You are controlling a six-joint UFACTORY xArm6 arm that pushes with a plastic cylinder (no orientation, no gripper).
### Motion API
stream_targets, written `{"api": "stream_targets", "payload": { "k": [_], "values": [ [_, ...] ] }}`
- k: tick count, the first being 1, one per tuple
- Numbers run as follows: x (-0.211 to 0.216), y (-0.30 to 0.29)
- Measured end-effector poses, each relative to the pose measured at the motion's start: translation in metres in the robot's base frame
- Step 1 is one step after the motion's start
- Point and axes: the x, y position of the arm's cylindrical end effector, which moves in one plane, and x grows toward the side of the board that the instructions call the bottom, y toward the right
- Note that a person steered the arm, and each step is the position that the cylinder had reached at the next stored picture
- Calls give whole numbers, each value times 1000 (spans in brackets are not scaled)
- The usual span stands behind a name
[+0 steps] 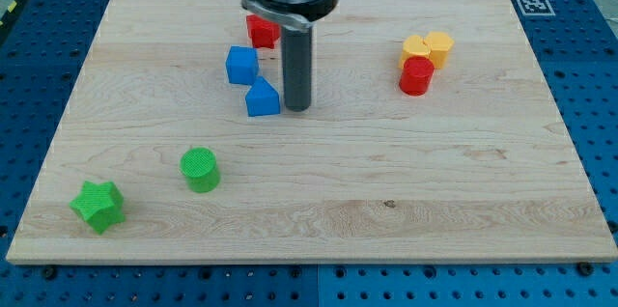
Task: Point your arm towards yellow hexagon
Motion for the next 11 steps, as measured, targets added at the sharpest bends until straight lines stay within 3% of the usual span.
{"api": "stream_targets", "payload": {
  "k": [3, 4, 7, 8, 10, 11],
  "values": [
    [2, -52],
    [6, -10],
    [29, 197],
    [11, 233],
    [-71, 236],
    [-88, 228]
  ]
}}
